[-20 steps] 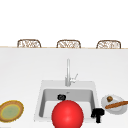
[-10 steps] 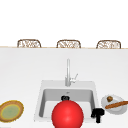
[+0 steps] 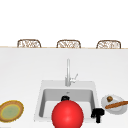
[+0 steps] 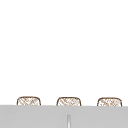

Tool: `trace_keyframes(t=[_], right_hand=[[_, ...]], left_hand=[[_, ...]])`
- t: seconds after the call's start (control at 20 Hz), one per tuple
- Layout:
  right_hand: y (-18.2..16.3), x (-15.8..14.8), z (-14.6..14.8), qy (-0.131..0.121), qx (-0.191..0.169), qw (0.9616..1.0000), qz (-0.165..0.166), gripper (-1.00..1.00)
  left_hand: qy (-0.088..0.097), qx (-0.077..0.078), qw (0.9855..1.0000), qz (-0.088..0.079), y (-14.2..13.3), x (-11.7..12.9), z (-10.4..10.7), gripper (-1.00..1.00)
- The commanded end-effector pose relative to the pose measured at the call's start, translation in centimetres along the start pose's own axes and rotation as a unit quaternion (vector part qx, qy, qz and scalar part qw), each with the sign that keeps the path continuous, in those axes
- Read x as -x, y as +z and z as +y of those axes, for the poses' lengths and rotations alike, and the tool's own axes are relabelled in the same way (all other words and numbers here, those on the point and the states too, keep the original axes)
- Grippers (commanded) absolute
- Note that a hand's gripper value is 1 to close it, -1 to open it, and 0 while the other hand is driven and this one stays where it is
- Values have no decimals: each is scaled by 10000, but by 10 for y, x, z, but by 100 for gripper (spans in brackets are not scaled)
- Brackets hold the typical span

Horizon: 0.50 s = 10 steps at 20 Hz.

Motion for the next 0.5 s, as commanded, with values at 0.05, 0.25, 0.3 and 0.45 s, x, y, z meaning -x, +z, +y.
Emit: trace_keyframes(t=[0.05,0.25,0.3,0.45], right_hand=[[0,0,0,0,0,10000,0,0],[0,0,0,0,0,10000,0,0],[0,0,0,0,0,10000,0,0],[0,0,0,0,0,10000,0,0]], left_hand=[[607,134,9980,63,-8,19,3,-100],[519,66,9986,81,-19,17,-4,-100],[452,73,9989,104,-19,15,-4,-100],[358,-30,9993,54,-14,18,-6,-100]])
